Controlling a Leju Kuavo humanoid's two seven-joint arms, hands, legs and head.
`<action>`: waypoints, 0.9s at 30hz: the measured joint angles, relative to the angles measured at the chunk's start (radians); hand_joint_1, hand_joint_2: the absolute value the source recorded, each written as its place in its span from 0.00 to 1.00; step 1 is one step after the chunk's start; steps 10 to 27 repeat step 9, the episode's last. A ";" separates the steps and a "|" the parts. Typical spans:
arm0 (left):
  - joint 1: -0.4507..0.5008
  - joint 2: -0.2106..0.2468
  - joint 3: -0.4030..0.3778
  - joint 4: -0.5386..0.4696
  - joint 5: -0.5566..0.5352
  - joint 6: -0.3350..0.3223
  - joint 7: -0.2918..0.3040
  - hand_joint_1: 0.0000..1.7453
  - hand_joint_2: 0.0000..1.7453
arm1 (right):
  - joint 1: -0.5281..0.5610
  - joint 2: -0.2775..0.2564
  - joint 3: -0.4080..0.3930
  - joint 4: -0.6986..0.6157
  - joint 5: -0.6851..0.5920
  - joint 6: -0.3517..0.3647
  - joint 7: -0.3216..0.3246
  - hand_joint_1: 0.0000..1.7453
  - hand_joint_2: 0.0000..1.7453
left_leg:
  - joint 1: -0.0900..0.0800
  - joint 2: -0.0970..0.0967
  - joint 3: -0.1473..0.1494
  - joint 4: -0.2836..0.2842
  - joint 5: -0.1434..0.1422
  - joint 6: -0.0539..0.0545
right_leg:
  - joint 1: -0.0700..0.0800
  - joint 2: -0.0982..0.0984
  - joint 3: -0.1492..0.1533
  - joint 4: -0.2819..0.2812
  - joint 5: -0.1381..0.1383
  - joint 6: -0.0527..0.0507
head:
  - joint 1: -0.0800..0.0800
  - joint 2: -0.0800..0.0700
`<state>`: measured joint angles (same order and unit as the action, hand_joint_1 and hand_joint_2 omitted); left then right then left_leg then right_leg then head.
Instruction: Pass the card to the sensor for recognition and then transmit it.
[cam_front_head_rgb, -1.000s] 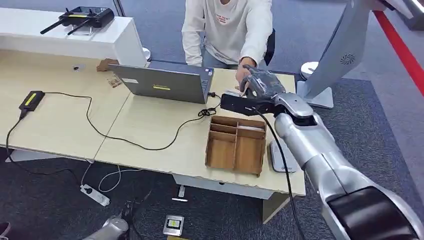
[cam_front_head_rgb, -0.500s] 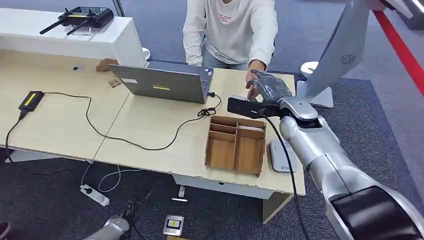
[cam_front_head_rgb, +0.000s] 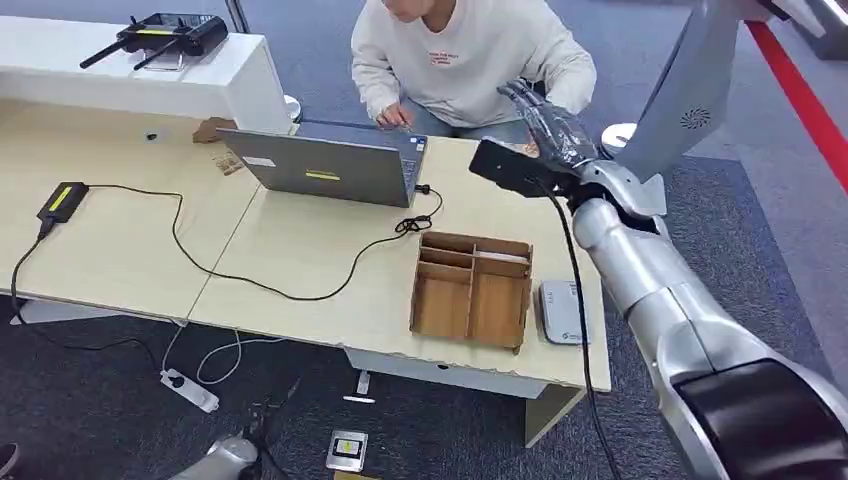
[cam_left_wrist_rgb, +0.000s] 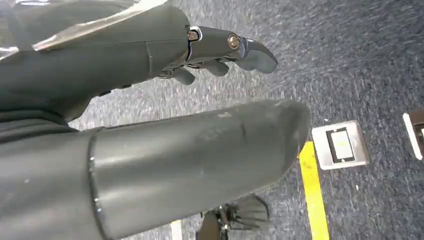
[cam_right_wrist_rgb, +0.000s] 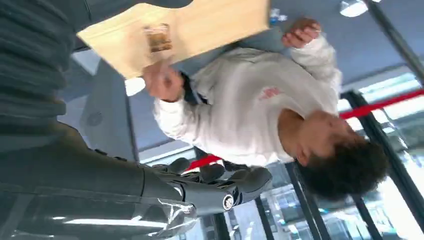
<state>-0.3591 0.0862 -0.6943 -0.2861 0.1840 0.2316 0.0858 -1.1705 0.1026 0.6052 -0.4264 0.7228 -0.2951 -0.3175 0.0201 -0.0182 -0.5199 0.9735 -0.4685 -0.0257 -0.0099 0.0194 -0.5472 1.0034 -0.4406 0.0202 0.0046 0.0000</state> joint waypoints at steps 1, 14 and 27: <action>0.001 0.000 0.000 0.000 0.009 0.000 0.000 0.00 0.00 | -0.007 0.000 -0.009 -0.004 -0.026 -0.007 -0.008 0.00 1.00 | 0.000 0.000 0.000 0.000 0.000 0.000 | 0.000 0.000 0.000 0.000 0.000 0.000 | 0.000 0.000; 0.008 0.000 0.000 0.000 0.024 0.001 0.000 0.00 0.00 | -0.032 0.000 -0.049 -0.021 -0.055 -0.019 -0.020 0.00 1.00 | 0.000 0.000 0.000 0.000 0.000 0.000 | 0.000 0.000 0.000 0.000 0.000 0.000 | 0.000 0.000; 0.008 0.000 0.000 0.000 0.024 0.001 0.000 0.00 0.00 | -0.032 0.000 -0.049 -0.021 -0.055 -0.019 -0.020 0.00 1.00 | 0.000 0.000 0.000 0.000 0.000 0.000 | 0.000 0.000 0.000 0.000 0.000 0.000 | 0.000 0.000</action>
